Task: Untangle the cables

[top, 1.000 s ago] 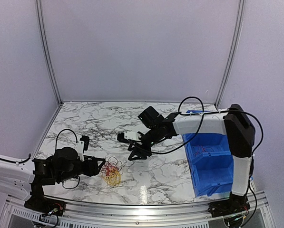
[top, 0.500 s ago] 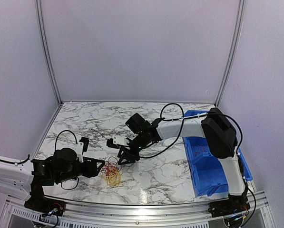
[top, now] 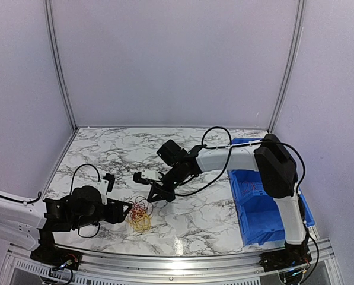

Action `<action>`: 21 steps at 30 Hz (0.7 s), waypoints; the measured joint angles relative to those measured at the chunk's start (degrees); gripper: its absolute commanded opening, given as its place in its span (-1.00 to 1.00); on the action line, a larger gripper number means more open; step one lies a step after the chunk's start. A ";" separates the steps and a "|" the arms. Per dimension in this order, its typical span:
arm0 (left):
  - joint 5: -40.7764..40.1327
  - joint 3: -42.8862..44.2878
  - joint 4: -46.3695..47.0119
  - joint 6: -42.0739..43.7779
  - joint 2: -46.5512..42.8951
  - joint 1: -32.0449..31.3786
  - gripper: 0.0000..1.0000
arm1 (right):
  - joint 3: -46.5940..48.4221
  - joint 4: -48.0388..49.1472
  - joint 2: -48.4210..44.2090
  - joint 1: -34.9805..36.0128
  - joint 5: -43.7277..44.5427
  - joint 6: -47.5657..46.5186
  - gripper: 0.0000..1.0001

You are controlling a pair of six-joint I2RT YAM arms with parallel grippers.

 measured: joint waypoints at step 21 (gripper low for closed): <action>-2.14 10.88 11.30 10.45 17.09 -3.72 -0.20 | -7.82 -5.77 -13.09 0.00 2.19 -0.17 -1.00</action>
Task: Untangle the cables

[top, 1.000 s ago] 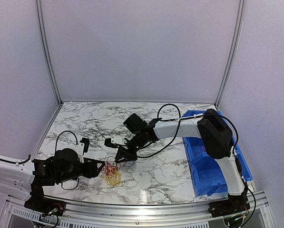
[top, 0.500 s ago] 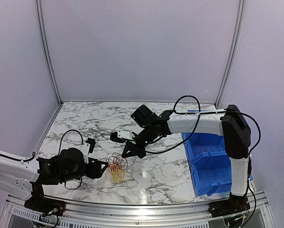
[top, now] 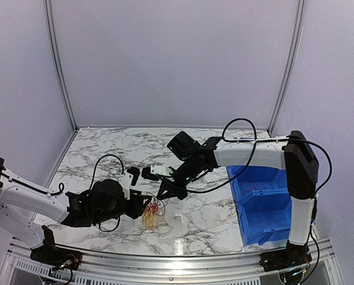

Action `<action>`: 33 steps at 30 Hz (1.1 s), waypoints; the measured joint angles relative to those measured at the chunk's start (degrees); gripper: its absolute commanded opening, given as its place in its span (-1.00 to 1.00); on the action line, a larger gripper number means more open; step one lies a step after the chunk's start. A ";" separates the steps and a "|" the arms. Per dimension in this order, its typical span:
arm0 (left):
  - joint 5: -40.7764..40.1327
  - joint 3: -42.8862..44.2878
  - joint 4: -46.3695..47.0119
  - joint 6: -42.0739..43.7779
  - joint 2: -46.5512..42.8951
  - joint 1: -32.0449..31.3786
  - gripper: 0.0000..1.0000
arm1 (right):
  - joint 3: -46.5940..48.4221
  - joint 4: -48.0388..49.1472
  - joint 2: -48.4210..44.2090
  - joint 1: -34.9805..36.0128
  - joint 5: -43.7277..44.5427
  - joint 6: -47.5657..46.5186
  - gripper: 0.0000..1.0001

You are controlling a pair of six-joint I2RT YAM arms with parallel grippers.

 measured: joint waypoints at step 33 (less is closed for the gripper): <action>0.72 3.06 3.98 -2.67 5.33 0.09 -0.29 | -9.03 9.79 -7.15 -0.76 3.26 5.11 -1.00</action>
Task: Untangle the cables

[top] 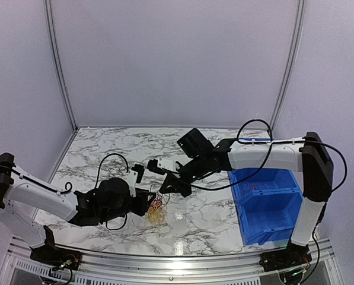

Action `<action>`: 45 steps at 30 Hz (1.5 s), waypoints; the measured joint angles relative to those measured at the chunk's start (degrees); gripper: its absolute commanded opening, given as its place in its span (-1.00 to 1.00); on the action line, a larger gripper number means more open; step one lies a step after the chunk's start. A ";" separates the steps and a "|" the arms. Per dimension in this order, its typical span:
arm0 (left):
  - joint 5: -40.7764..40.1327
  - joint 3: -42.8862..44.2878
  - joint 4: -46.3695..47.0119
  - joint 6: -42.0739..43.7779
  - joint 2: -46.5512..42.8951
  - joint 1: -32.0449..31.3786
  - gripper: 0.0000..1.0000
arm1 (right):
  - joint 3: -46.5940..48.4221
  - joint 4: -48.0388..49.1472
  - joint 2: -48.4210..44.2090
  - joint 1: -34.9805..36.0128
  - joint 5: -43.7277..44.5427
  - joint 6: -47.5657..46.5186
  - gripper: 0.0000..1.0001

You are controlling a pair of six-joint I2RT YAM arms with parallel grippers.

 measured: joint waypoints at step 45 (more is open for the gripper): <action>-6.43 -2.08 13.60 -5.18 15.74 2.67 -1.00 | 13.64 -17.20 -37.94 -18.91 -6.93 -9.33 -1.00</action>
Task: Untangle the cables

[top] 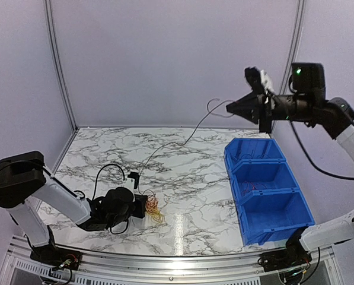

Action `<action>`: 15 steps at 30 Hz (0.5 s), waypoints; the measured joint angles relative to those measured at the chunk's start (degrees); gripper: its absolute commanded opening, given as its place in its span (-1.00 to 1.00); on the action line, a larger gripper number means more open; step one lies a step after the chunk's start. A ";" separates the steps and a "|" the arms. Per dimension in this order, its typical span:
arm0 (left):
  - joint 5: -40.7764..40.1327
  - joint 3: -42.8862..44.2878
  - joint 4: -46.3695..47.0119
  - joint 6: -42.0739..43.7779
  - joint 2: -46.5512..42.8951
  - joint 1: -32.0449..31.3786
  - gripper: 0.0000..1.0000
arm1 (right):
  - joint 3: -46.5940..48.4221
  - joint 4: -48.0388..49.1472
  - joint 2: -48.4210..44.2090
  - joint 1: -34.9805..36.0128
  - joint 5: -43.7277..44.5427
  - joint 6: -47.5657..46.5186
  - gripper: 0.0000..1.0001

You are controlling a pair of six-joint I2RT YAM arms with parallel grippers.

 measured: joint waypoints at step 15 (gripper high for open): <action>-2.47 -9.14 -2.16 4.59 -21.18 0.00 -1.00 | -29.90 4.13 9.53 8.50 18.80 -11.78 0.24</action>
